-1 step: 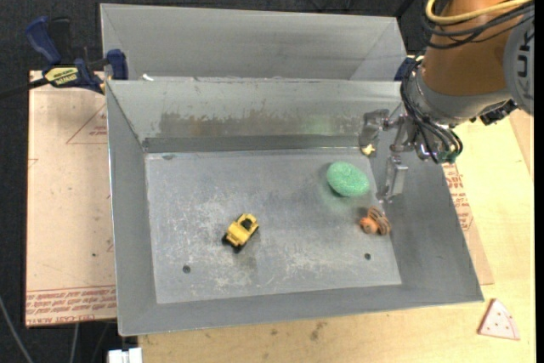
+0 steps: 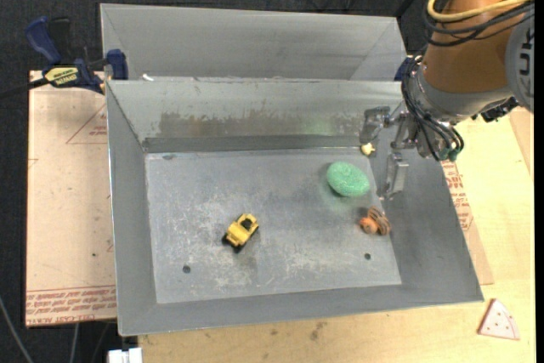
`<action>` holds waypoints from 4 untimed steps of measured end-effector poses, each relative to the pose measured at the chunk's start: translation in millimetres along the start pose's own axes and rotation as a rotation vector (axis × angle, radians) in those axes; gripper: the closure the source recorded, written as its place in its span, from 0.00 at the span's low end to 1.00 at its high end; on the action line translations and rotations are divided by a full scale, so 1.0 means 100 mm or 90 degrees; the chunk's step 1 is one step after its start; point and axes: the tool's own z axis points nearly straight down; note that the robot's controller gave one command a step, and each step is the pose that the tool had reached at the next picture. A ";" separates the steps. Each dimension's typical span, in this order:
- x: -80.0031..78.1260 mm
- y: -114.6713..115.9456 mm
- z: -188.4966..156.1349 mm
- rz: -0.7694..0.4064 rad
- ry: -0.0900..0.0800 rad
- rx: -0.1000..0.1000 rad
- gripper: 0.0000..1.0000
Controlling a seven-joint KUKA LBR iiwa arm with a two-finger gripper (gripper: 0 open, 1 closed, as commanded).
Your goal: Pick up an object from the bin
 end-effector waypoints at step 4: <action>-0.36 -0.07 1.22 0.106 -0.003 0.000 1.00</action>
Offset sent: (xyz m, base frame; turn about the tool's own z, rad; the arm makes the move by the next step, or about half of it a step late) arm 0.0109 0.0193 -0.0766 0.2198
